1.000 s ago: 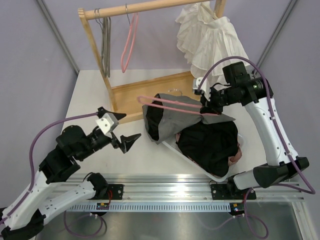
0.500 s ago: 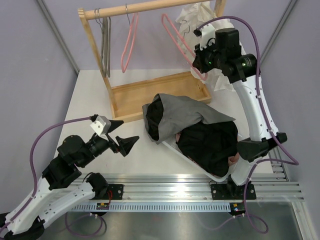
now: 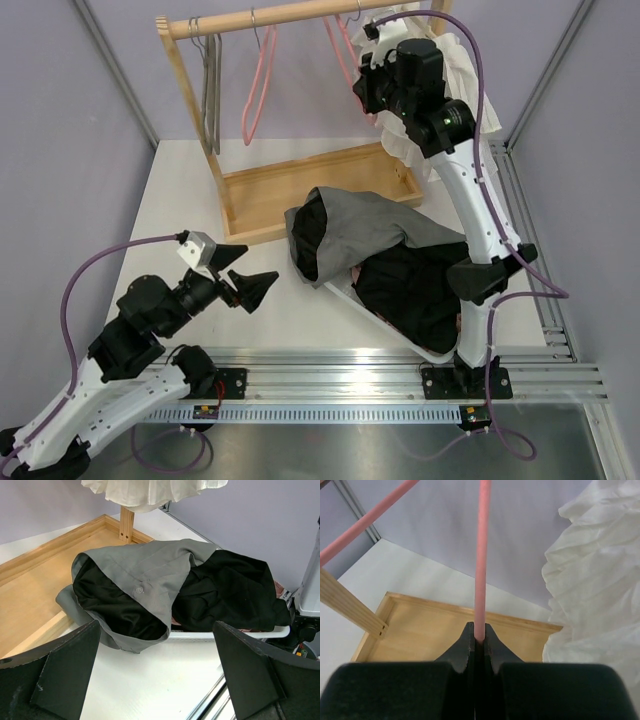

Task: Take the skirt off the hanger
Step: Place the hanger at the clothesline, then pick up the skirt from the center of the board.

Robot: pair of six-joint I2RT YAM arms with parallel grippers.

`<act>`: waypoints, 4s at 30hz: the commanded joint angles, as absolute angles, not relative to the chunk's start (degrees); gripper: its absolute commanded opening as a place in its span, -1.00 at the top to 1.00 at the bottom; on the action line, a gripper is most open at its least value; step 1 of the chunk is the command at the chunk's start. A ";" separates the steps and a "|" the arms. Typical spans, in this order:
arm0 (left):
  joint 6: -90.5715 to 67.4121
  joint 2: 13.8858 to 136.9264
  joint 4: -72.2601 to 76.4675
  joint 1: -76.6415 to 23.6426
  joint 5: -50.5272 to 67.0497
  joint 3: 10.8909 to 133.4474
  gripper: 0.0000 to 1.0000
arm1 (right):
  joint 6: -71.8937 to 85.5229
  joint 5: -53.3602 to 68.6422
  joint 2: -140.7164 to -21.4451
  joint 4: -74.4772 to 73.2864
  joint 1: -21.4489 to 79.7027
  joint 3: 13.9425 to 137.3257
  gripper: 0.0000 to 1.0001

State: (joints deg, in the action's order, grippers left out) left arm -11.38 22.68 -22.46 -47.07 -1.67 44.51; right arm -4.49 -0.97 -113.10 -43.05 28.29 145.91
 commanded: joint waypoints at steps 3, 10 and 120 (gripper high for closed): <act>-15.82 20.13 -18.02 -47.02 -3.60 41.23 -0.98 | -1.93 -1.14 -119.53 -34.81 28.56 153.10 1.00; -16.61 18.98 -18.19 -47.02 -4.22 40.17 -0.98 | -2.46 -1.67 -121.55 -31.55 28.65 153.11 1.00; -23.99 88.76 -0.79 -51.50 15.90 118.03 1.00 | -5.04 30.25 -45.97 -30.50 -10.02 69.87 -0.99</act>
